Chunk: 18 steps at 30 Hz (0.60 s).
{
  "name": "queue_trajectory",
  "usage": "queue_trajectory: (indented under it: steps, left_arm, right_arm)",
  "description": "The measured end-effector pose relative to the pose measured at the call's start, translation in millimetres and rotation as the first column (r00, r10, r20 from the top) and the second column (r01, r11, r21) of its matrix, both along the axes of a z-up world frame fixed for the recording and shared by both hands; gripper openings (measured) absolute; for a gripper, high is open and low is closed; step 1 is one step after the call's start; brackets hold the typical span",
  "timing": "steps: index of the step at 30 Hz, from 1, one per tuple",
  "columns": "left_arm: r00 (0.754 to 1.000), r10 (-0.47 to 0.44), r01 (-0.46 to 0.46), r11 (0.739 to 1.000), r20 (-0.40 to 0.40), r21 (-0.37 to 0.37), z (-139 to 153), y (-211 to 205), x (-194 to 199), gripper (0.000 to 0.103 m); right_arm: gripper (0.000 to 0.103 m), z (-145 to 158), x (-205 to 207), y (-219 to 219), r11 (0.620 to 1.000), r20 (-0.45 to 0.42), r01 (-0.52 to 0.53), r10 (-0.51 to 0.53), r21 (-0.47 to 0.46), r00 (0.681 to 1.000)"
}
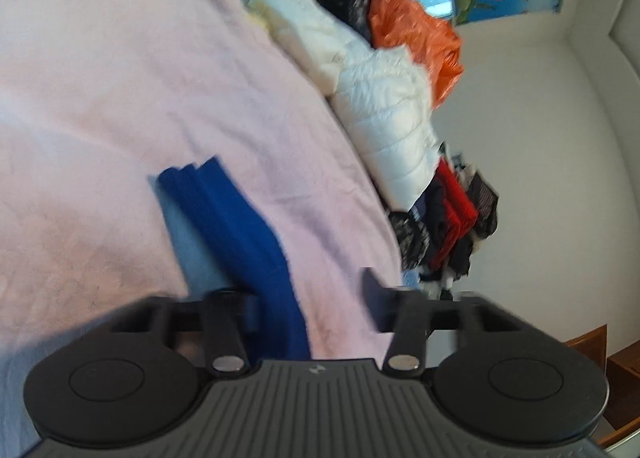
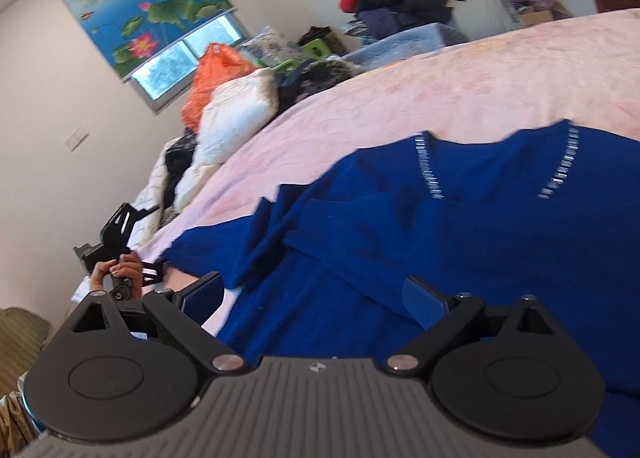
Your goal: Fold small clothes
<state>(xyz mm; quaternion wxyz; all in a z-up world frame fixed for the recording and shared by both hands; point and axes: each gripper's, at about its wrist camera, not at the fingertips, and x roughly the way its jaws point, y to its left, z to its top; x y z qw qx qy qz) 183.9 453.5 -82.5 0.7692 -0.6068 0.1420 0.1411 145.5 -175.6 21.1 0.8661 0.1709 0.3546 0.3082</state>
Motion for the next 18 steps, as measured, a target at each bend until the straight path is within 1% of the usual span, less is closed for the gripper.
queue_trajectory:
  steps: [1,2,4,6,8,9,10,12,15,16,18]
  left_arm:
    - [1.000,0.000,-0.001,1.000,-0.024,-0.011,-4.5,-0.6,0.4,0.018]
    - [0.999,0.010,-0.011,1.000,-0.044,-0.009,-7.0,-1.4,0.4,0.011]
    - [0.996,0.029,-0.025,0.999,-0.080,0.043,-4.9,-4.8,-2.0,0.007]
    - [0.991,0.045,-0.028,0.990,-0.125,0.135,4.3,-12.3,-3.4,0.006]
    - [0.983,0.060,-0.010,0.963,-0.176,0.270,21.0,-25.9,-4.6,0.005]
    - [0.980,0.064,0.000,0.947,-0.191,0.322,29.1,-32.6,-4.7,0.005]
    - [0.977,0.071,0.009,0.930,-0.202,0.369,37.3,-39.7,-4.5,0.005]
    - [0.972,0.080,0.033,0.884,-0.222,0.466,54.2,-58.0,-4.8,0.005]
    - [0.972,0.030,0.115,0.806,-0.235,0.581,77.2,-96.6,1.9,0.005]
    - [0.972,0.009,0.141,0.775,-0.235,0.616,84.2,-112.1,3.2,0.005]
    - [0.971,-0.039,0.196,0.698,-0.236,0.689,98.2,-150.4,7.1,0.005]
  right_arm:
    - [0.098,-0.2,-1.2,-3.6,1.000,0.004,0.011,-0.011,-0.007,1.000]
    - [0.098,-0.1,-2.5,-7.3,1.000,0.010,0.021,-0.021,-0.013,1.000]
    - [0.098,0.5,-5.5,-14.0,0.999,0.018,0.038,-0.038,-0.019,0.999]
    - [0.098,2.1,-8.3,-20.1,0.998,0.022,0.051,-0.050,-0.021,0.998]
    - [0.098,3.0,-11.6,-25.8,0.997,0.020,0.067,-0.067,-0.026,0.998]
    - [0.098,3.1,-13.5,-28.2,0.997,0.013,0.077,-0.077,-0.028,0.997]
    - [0.098,2.6,-15.5,-30.7,0.996,0.006,0.089,-0.089,-0.029,0.996]
    - [0.098,2.1,-20.1,-36.1,0.993,-0.002,0.111,-0.111,-0.025,0.994]
    - [0.098,1.1,-29.2,-44.1,0.990,0.000,0.136,-0.136,-0.026,0.991]
    - [0.098,-0.3,-32.2,-47.9,0.989,-0.004,0.147,-0.147,-0.025,0.989]
    - [0.098,-2.2,-36.8,-54.8,0.986,-0.008,0.163,-0.163,-0.019,0.987]
